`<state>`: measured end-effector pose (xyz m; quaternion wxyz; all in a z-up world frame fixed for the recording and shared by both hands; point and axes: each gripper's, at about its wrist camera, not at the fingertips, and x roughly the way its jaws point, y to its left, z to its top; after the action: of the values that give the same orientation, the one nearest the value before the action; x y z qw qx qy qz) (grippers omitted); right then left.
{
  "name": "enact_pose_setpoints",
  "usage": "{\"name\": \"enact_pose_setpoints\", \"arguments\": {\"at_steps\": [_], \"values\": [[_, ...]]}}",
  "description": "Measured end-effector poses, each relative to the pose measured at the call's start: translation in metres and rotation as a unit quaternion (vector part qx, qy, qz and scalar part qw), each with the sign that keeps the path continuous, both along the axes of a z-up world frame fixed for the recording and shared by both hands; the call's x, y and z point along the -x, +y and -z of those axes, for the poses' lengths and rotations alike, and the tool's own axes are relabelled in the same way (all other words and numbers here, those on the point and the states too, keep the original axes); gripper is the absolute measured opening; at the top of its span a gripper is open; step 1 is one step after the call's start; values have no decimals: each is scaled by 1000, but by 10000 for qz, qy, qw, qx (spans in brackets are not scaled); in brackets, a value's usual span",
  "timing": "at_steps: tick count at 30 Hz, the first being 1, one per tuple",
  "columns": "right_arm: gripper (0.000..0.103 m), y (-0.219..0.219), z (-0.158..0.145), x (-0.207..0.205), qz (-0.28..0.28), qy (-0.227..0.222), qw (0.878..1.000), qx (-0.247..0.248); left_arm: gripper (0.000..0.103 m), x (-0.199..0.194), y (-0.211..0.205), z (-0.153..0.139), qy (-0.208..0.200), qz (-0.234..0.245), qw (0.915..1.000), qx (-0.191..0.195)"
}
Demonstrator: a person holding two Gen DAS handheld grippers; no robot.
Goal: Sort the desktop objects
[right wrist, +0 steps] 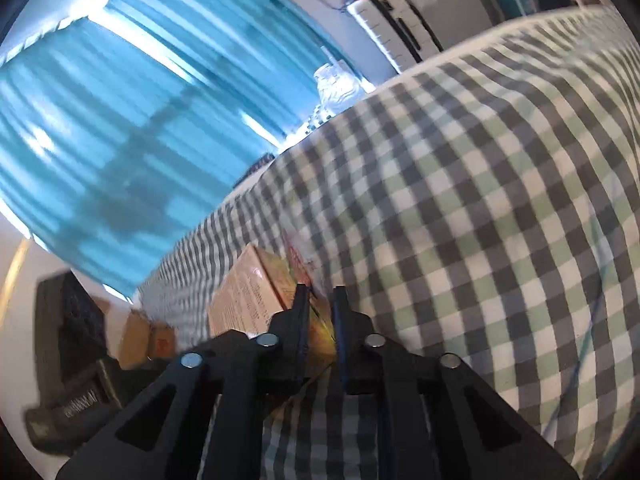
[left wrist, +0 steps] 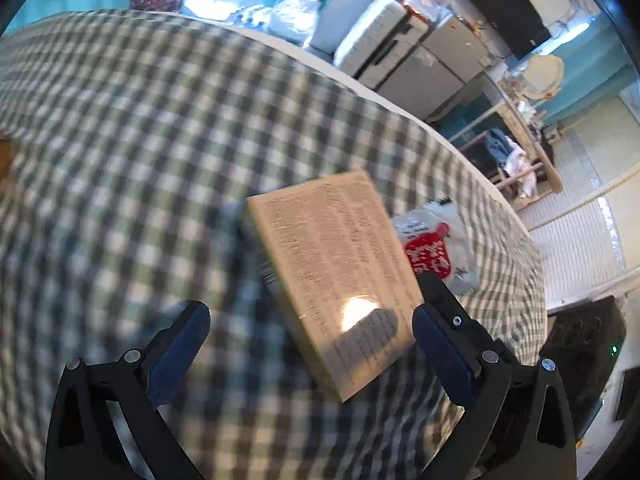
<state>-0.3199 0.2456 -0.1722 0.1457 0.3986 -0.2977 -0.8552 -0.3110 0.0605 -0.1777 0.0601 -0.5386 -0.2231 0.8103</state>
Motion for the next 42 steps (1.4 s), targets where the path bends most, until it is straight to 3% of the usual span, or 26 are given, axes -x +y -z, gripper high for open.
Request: {"name": "enact_pose_setpoints", "arguments": {"at_steps": [7,13,20,23,29,30,31,32,42], "values": [[8,-43,-4,-16,-519,-115,9978,-396,103,-12,-41,-6,-174,-162,9994,257],[11,-41,-9,-14,-192,-83,9970,-745,103,-22,-37,-5,-166,-8,9998,124],[7,-24,-15,-13,356,137,9941,-1015,103,-23,-6,-7,-90,257,9990,341],[7,-4,-19,-19,625,135,9936,-933,103,-18,12,0,-10,218,9974,691],[7,7,-25,-29,742,121,9903,-1168,103,-12,39,13,205,476,9838,1717],[7,9,-26,-31,739,138,9907,-1133,101,-12,41,12,274,586,9811,1823],[7,10,-28,-33,752,146,9908,-1120,85,-14,42,10,360,653,9788,1907],[7,11,-29,-34,765,150,9906,-1124,79,-14,44,7,403,730,9774,1945],[7,-15,-64,-74,588,198,9860,-1549,79,-39,18,-34,529,866,9803,1697]]}}
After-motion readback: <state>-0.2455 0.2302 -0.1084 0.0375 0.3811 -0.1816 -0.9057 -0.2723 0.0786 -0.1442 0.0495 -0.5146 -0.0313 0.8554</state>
